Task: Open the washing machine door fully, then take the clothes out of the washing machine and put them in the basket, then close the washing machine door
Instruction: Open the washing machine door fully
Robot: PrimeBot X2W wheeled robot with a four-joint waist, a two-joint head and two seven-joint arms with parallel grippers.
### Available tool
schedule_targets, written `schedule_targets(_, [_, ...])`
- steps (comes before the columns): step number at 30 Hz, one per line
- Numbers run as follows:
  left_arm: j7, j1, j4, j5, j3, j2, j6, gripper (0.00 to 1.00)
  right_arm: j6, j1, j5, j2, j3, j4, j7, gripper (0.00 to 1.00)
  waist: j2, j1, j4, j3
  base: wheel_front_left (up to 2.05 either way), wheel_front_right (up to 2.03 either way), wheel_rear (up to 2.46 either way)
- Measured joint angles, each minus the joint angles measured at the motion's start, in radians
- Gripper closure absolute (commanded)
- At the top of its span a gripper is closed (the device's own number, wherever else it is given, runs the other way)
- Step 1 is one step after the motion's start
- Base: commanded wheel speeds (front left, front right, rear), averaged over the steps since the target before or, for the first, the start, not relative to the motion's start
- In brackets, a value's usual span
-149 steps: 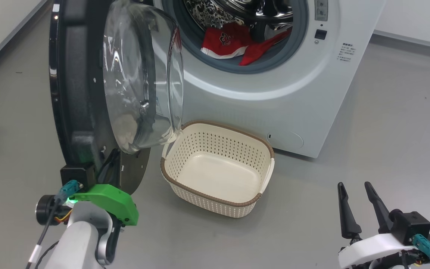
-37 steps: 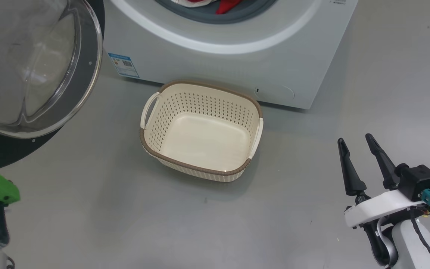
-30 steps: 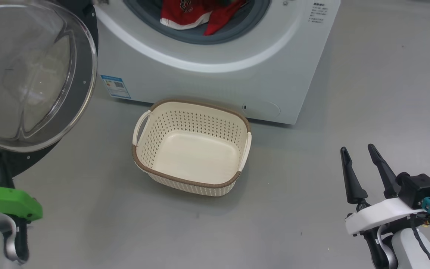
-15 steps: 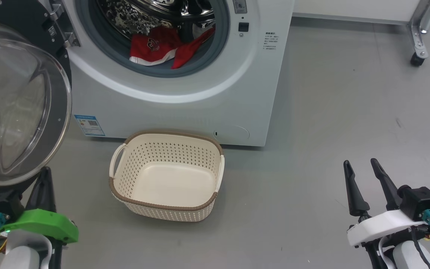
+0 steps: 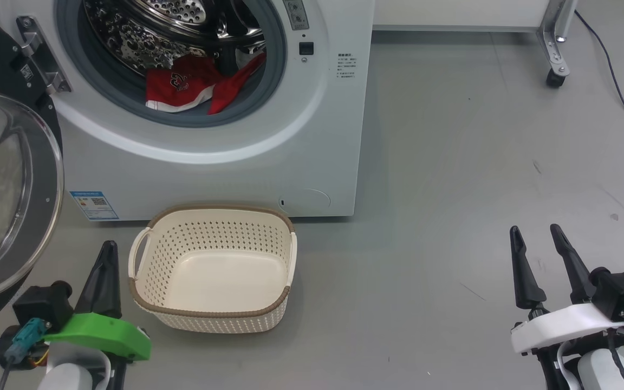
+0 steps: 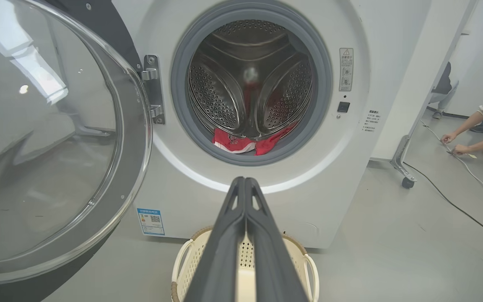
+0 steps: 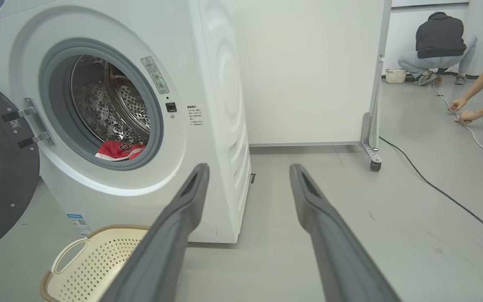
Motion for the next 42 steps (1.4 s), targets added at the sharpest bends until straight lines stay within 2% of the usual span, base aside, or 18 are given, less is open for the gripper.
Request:
schedule_targets(13, [-0.001,0.024,-0.067,0.007,-0.023,-0.017,-0.009,1.00,-0.008,0.010,0.000,0.001,-0.020,-0.035,0.000,0.00,0.0000,0.0000,-0.025,0.029,0.00,0.00,0.00])
schedule_targets(14, [-0.001,0.025,-0.069,0.007,-0.023,-0.018,-0.009,0.72,-0.008,0.012,0.000,0.002,-0.021,-0.037,0.000,0.00,0.0000,0.0000,-0.026,0.030,0.00,0.00,0.00])
schedule_targets(15, [-0.001,0.026,-0.071,0.007,-0.022,-0.019,-0.009,0.33,-0.008,0.013,0.000,0.003,-0.022,-0.038,0.000,0.00,0.0000,0.0000,-0.027,0.030,0.00,0.00,0.00])
schedule_targets(16, [-0.001,0.027,-0.072,0.007,-0.022,-0.019,-0.009,0.00,-0.008,0.013,0.000,0.005,-0.023,-0.039,0.000,0.00,0.0000,0.0000,-0.028,0.031,0.00,0.00,0.00])
schedule_targets(42, [-0.001,0.060,-0.101,0.016,-0.034,-0.028,-0.018,0.00,-0.008,0.023,0.000,0.011,-0.035,-0.056,0.000,0.00,0.0000,0.0000,-0.030,0.028,0.00,0.00,0.00])
